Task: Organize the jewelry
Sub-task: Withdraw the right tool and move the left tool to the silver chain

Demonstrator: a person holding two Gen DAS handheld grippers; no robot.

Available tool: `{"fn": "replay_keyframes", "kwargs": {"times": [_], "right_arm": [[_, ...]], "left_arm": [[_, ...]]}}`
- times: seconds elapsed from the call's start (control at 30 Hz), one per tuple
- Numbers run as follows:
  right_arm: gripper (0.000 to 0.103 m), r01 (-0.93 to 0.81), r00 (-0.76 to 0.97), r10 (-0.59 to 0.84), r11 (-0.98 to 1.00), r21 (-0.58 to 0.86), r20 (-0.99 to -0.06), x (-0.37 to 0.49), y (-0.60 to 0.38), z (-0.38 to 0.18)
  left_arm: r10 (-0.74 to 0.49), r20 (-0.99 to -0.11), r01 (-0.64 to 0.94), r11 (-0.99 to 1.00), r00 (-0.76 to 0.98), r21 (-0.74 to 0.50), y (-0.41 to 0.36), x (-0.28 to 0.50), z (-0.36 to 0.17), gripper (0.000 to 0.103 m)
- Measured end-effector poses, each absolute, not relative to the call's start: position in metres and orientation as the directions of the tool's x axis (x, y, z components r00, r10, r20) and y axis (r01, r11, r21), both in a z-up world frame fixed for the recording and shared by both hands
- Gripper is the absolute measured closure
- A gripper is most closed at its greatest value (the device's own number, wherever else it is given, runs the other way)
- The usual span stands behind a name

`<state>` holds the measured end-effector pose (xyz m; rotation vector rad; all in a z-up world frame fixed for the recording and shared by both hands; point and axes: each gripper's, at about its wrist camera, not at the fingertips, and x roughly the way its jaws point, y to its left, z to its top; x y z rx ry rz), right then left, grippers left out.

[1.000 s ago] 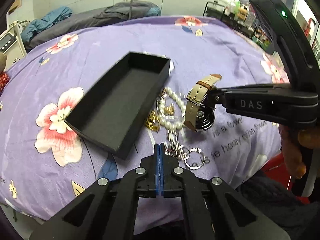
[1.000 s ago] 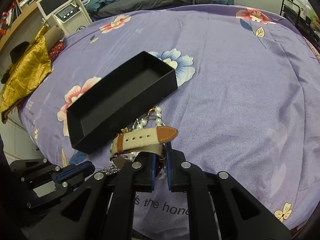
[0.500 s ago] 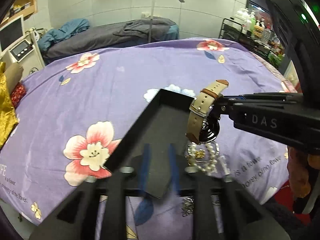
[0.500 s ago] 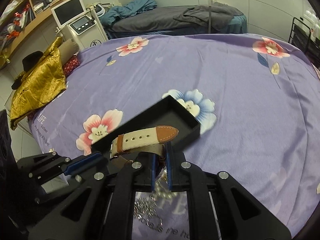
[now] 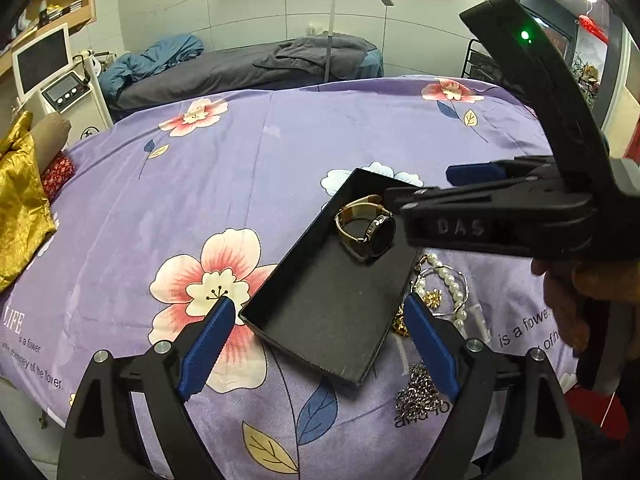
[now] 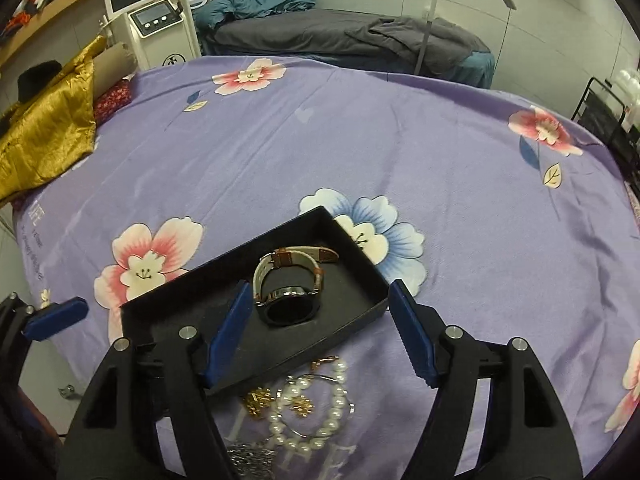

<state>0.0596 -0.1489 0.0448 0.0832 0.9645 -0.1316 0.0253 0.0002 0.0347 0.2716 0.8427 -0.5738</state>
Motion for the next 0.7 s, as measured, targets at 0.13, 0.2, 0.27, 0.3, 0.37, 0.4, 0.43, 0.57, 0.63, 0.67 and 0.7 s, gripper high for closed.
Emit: {"fn": "replay_keyframes", "kwargs": {"times": [0.13,0.2,0.27,0.3,0.37,0.4,0.43,0.57,0.63,0.67,0.7], "right_arm": [[0.033,0.172,0.548,-0.059,0.984,0.043,-0.834,0.045,-0.157,0.042],[0.033,0.170,0.534,-0.045,0.984,0.056,-0.844,0.033,-0.157,0.037],[0.033,0.166,0.524,-0.043,0.985,0.052,-0.851,0.019,-0.156,0.033],[0.033,0.163,0.520,-0.042,0.985,0.050,-0.853,0.013,-0.155,0.031],[0.034,0.158,0.512,-0.040,0.986,0.048,-0.858,-0.001,-0.154,0.027],[0.034,0.160,0.508,-0.040,0.986,0.048,-0.861,-0.008,-0.154,0.024],[0.035,0.162,0.502,-0.039,0.986,0.050,-0.864,-0.012,-0.155,0.022],[0.038,0.189,0.479,-0.041,0.980,0.057,-0.877,-0.025,-0.162,0.012],[0.039,0.209,0.469,-0.040,0.976,0.067,-0.882,-0.028,-0.167,0.008],[0.040,0.216,0.466,-0.037,0.974,0.073,-0.884,-0.029,-0.169,0.006],[0.042,0.223,0.463,-0.034,0.972,0.080,-0.886,-0.030,-0.171,0.005]], "left_arm": [[-0.395,-0.757,0.616,0.787,0.520,0.013,0.000,0.009,0.035,0.019],[-0.425,-0.756,0.650,0.760,0.499,0.002,-0.001,-0.002,0.035,0.019],[-0.443,-0.757,0.672,0.741,0.481,-0.006,-0.001,-0.012,0.033,0.019],[-0.447,-0.759,0.678,0.735,0.474,-0.009,-0.001,-0.016,0.032,0.019],[-0.455,-0.763,0.693,0.721,0.459,-0.013,-0.001,-0.023,0.028,0.019],[-0.458,-0.767,0.700,0.714,0.450,-0.015,-0.002,-0.026,0.026,0.021],[-0.462,-0.771,0.709,0.705,0.439,-0.019,-0.003,-0.030,0.024,0.021],[-0.468,-0.784,0.731,0.681,0.409,-0.025,-0.010,-0.038,0.017,0.025],[-0.469,-0.790,0.744,0.668,0.395,-0.025,-0.015,-0.041,0.012,0.029],[-0.469,-0.793,0.750,0.661,0.388,-0.025,-0.018,-0.042,0.010,0.029],[-0.466,-0.797,0.754,0.657,0.383,-0.022,-0.020,-0.043,0.006,0.032]]}}
